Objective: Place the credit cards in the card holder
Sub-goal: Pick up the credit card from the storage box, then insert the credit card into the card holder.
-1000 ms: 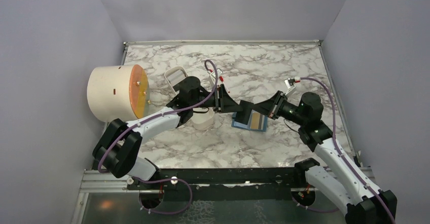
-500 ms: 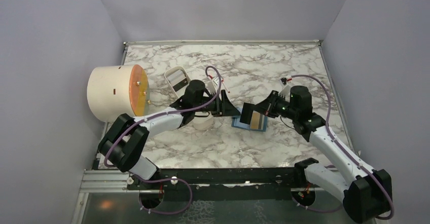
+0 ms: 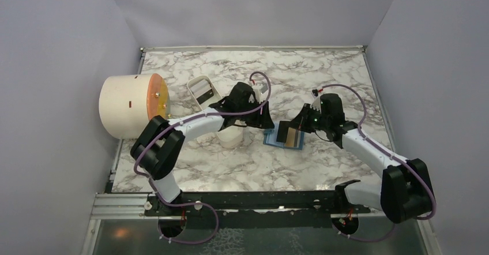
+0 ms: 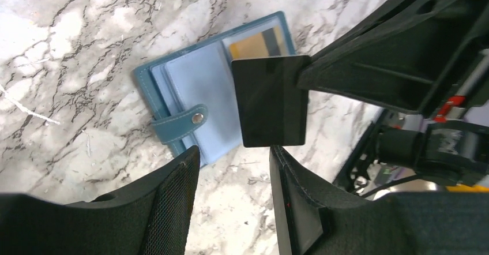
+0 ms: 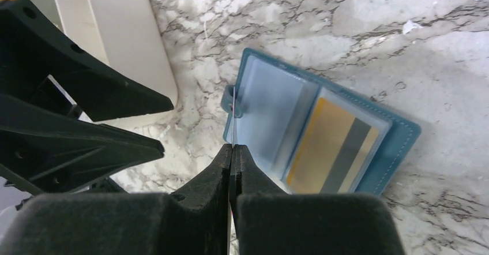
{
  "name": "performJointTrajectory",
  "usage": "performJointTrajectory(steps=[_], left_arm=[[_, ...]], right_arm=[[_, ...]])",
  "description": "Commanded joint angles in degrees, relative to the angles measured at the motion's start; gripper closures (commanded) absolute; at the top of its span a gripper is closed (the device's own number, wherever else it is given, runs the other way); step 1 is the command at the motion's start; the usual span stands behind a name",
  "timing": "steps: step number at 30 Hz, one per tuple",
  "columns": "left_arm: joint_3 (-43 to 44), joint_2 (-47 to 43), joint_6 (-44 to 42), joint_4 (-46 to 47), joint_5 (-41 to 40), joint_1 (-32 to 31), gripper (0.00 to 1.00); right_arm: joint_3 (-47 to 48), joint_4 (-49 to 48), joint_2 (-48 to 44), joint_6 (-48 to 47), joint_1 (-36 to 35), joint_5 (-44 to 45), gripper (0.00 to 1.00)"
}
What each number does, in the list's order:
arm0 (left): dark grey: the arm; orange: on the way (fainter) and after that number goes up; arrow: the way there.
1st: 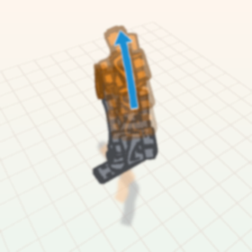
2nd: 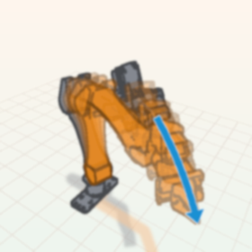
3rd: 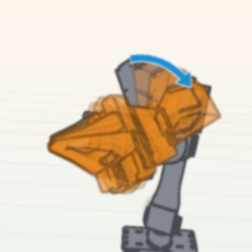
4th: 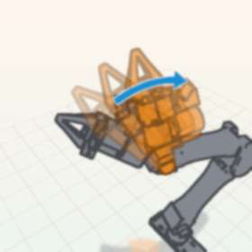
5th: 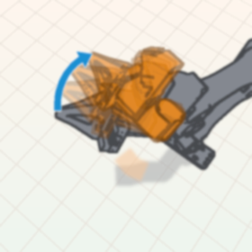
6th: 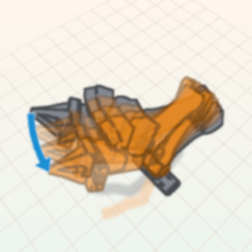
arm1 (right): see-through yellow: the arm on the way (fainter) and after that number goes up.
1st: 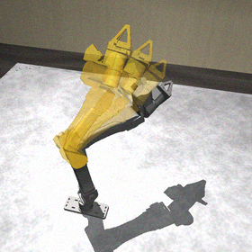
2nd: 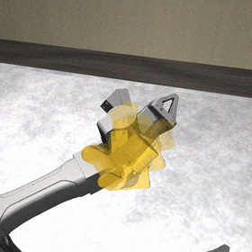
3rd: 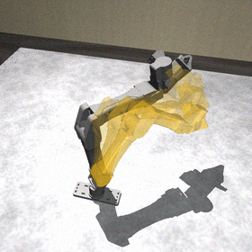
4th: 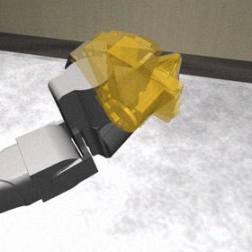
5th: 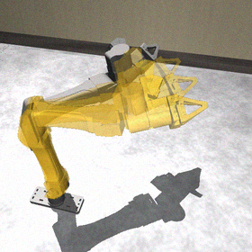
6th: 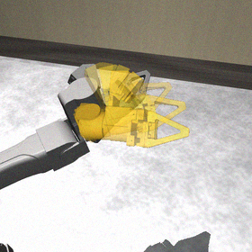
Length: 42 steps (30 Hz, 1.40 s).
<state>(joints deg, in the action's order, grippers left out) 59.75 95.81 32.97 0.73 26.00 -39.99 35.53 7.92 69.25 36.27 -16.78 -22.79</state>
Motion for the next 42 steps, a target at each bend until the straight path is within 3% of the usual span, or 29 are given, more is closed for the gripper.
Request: performJointTrajectory(steps=[1,17,42], left_arm=[[4.11,5.11,-5.73,-5.89,-3.59,-1.64,0.51],[11.53,14.05,-11.99,-13.75,-9.57,-4.63,0.48],[11.81,15.38,-13.05,-15.48,-12.14,-5.97,0.51]], right_arm=[[1.16,-4.28,2.21,-1.96,1.68,1.50,0.99],[-1.87,-9.60,6.90,-2.35,8.08,-3.59,0.99],[-6.72,-15.30,7.63,-1.99,10.82,-4.48,0.99]])
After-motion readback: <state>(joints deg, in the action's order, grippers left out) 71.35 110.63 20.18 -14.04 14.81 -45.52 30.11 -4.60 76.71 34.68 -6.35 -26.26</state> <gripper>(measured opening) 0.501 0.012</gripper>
